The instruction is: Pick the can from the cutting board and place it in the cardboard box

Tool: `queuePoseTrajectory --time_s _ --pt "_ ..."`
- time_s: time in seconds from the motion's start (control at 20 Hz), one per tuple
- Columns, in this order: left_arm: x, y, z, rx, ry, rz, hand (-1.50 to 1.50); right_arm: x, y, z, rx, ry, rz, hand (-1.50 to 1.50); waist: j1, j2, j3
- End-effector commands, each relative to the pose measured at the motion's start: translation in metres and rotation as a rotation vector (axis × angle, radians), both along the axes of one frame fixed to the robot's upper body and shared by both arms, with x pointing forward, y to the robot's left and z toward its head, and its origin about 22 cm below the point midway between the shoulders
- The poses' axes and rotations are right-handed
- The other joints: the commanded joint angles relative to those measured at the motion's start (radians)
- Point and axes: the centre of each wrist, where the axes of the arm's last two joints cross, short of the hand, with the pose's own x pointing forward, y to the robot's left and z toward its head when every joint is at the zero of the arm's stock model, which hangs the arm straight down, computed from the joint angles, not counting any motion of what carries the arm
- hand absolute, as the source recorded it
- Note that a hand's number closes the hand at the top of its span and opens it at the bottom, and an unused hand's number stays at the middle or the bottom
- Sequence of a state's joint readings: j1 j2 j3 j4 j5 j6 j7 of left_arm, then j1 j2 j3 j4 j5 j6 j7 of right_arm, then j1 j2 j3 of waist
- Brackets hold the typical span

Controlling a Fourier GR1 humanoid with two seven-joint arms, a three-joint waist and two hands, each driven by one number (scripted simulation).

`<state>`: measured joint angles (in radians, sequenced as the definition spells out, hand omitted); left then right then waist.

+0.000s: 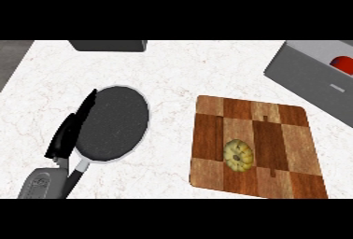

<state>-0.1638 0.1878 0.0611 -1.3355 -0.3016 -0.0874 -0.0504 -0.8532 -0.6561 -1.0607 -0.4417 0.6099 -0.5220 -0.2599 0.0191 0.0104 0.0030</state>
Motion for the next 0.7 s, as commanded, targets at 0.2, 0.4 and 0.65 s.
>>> queuePoseTrajectory --time_s 0.2,0.4,0.65 --pt "0.006 -0.002 0.004 -0.007 0.017 0.021 0.00 -0.061 -0.045 -0.038 -0.024 -0.111 -0.091 -1.50 -0.009 -0.003 0.000" --pt "-0.003 0.002 0.003 0.009 0.002 0.027 0.00 -0.077 -0.057 -0.043 -0.034 -0.097 -0.108 -1.50 -0.006 -0.005 -0.001" --pt "-0.014 -0.007 -0.007 -0.009 -0.003 0.020 0.00 -0.105 -0.071 -0.058 -0.057 -0.047 -0.088 -1.50 -0.005 -0.005 -0.001"
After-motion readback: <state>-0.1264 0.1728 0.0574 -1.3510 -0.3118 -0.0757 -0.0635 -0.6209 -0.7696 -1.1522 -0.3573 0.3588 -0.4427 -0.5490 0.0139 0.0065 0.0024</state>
